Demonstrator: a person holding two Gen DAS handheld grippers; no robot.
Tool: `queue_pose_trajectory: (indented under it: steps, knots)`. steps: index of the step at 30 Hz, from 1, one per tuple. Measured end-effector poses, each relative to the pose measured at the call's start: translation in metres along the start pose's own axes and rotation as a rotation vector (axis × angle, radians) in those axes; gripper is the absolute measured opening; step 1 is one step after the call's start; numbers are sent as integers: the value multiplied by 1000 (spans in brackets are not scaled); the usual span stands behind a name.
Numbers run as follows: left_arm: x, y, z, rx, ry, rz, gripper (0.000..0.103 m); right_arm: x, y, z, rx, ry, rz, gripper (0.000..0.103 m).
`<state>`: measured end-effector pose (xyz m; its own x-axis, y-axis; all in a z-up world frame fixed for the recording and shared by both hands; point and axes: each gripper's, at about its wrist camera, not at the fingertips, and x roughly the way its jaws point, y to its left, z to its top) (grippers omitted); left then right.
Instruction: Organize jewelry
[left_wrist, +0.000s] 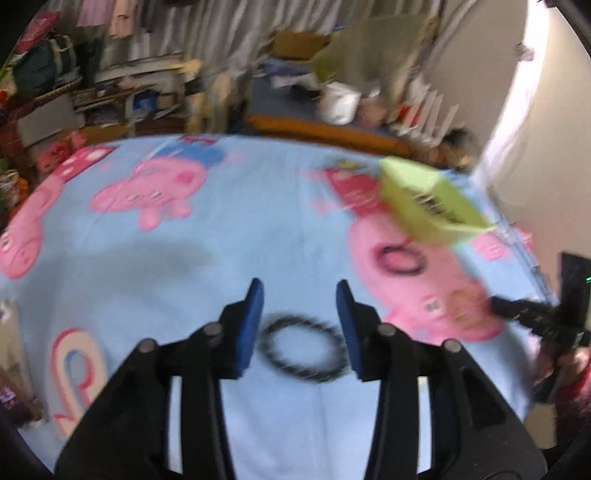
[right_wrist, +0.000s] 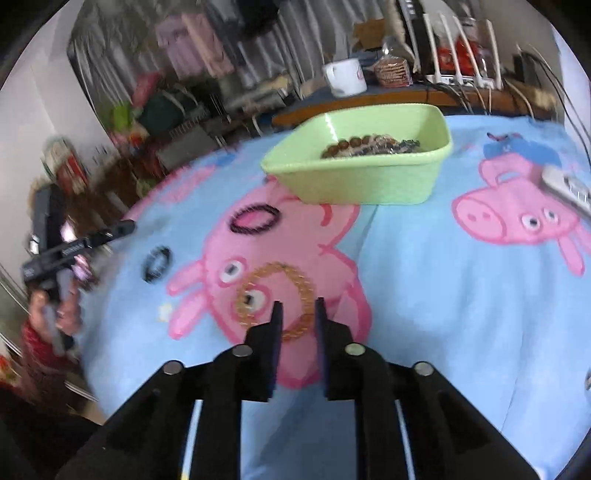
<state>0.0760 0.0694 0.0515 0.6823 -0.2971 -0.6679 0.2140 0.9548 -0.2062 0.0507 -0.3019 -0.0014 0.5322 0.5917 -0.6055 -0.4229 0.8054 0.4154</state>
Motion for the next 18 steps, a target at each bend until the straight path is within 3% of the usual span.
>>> queue_pose_trajectory:
  steps: [2, 8, 15, 16, 18]
  knots:
    - [10, -26, 4, 47, 27, -91, 40, -3, 2, -1, -12, 0, -16, 0]
    - [64, -106, -6, 215, 159, -217, 40, 1, 19, 2, -140, 13, -166, 0]
    - [112, -145, -16, 275, 270, -259, 38, 18, 36, 5, -278, 33, -224, 0]
    - [112, -149, -18, 302, 243, -240, 25, 25, 35, 6, -282, 55, -233, 0]
    - [112, -155, -22, 367, 223, -180, 10, 40, 28, 5, -275, 95, -237, 0]
